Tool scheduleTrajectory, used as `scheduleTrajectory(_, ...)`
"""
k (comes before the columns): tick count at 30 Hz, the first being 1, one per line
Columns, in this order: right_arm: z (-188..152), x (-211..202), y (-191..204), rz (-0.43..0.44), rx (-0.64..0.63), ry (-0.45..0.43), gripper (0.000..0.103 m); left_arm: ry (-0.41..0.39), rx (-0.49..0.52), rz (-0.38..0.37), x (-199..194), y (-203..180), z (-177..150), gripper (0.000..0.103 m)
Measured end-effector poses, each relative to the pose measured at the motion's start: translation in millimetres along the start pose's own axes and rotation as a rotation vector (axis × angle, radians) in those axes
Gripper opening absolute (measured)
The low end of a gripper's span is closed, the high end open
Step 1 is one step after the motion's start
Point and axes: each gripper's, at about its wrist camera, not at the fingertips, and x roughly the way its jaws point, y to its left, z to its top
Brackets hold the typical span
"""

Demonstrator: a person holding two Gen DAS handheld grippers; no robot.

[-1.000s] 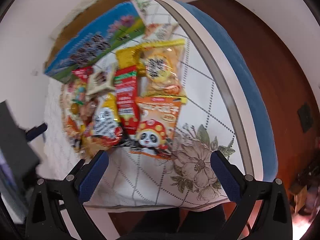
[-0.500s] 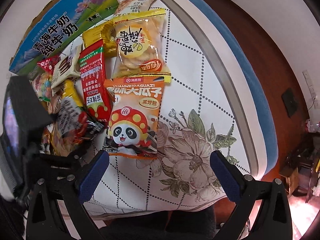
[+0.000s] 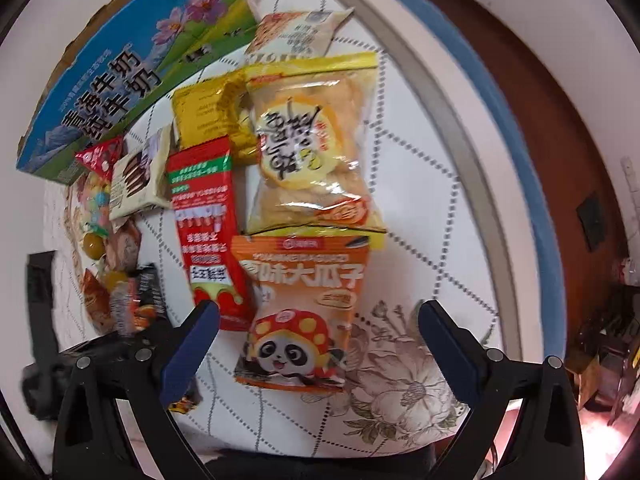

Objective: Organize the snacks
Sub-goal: 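Grasp the noodle pack with left tool while right tool grasps the panda seed bag, then lift both packs into the cardboard box and open both tools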

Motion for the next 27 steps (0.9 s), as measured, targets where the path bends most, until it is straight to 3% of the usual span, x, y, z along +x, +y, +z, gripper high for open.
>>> scheduleTrajectory(4,0.2,21.1,1.1,-0.023,-0.001,0.048,0.095,0.012,0.018,-0.027,19.1,-2.6,-7.2,0.089)
scheduleTrajectory(6,-0.9,33.6,-5.8,0.018,0.056,0.088,0.077,0.021,0.024,-0.033,23.6,-2.8,-6.5,0.089)
scheduleTrajectory(8,-1.1,38.5,-9.9,0.03,0.073,0.098,0.066,0.038,0.02,-0.048,22.8,-0.9,-7.5,0.089)
scheduleTrajectory(9,-1.6,39.1,-8.9,0.006,0.054,0.095,0.061,0.046,0.013,-0.06,3.8,27.5,-0.1,0.089)
scheduleTrajectory(10,-4.6,37.8,-6.6,-0.028,0.003,0.096,0.06,0.052,0.007,-0.07,-12.0,43.7,-2.5,0.089)
scheduleTrajectory(14,-16.4,32.5,12.1,-0.132,-0.224,0.115,0.059,0.058,0.02,-0.075,-13.1,46.4,-17.0,0.089)
scheduleTrajectory(16,-20.7,29.1,11.9,-0.14,-0.273,0.115,0.06,0.067,0.032,-0.052,-7.8,40.1,-26.1,0.089)
scheduleTrajectory(20,-16.6,21.9,-8.8,-0.076,-0.196,0.122,0.071,0.003,-0.014,-0.006,-5.0,36.7,-36.4,0.087)
scheduleTrajectory(26,-6.5,13.3,-46.2,-0.017,-0.106,0.128,0.07,-0.068,-0.051,0.03,-12.0,33.0,-53.3,0.086)
scheduleTrajectory(27,-6.5,15.0,-49.3,-0.018,-0.116,0.134,0.066,-0.07,-0.052,0.033,-14.8,29.3,-54.0,0.086)
